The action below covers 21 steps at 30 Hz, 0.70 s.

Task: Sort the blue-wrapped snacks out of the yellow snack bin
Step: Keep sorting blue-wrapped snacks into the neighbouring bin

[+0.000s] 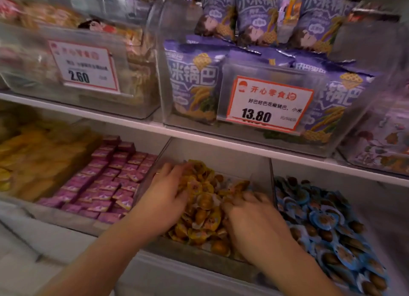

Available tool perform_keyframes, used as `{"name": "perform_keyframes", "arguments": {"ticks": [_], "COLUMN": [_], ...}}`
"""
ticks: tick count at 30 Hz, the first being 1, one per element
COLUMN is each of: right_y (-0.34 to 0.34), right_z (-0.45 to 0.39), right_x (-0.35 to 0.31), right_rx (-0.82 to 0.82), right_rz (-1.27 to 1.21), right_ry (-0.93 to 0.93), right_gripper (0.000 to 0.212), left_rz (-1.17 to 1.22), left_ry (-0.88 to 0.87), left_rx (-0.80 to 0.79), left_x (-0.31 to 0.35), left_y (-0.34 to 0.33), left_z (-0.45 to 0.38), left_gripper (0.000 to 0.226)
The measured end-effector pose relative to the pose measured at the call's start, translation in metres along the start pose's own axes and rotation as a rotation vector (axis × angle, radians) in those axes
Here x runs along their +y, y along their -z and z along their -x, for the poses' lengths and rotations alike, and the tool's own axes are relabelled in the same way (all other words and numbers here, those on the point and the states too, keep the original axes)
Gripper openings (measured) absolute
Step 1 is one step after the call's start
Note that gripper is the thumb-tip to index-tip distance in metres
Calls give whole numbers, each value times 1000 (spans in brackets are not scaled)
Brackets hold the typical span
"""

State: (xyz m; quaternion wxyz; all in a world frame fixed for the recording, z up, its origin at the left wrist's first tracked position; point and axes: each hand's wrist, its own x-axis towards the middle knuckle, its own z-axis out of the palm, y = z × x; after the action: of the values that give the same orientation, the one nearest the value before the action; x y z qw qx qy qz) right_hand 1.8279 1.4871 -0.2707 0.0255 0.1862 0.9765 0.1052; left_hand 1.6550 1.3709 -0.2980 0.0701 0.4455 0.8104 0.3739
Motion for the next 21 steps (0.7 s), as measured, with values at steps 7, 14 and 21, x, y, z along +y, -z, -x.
{"name": "perform_keyframes", "arguments": {"ticks": [7, 14, 21], "right_y": [3, 18, 2], "right_z": [4, 14, 35], "right_x": [9, 10, 59], "right_rx": [500, 283, 444], "right_rz": [-682, -2163, -1729], "right_ry": [-198, -511, -589], "right_gripper": [29, 29, 6], "left_rz": [118, 398, 440], "left_ry": [-210, -303, -231], "left_rx": [215, 64, -282], "left_x": [20, 74, 55], "left_y": [-3, -50, -50], "left_z": [6, 19, -19], "left_gripper": [66, 53, 43]}}
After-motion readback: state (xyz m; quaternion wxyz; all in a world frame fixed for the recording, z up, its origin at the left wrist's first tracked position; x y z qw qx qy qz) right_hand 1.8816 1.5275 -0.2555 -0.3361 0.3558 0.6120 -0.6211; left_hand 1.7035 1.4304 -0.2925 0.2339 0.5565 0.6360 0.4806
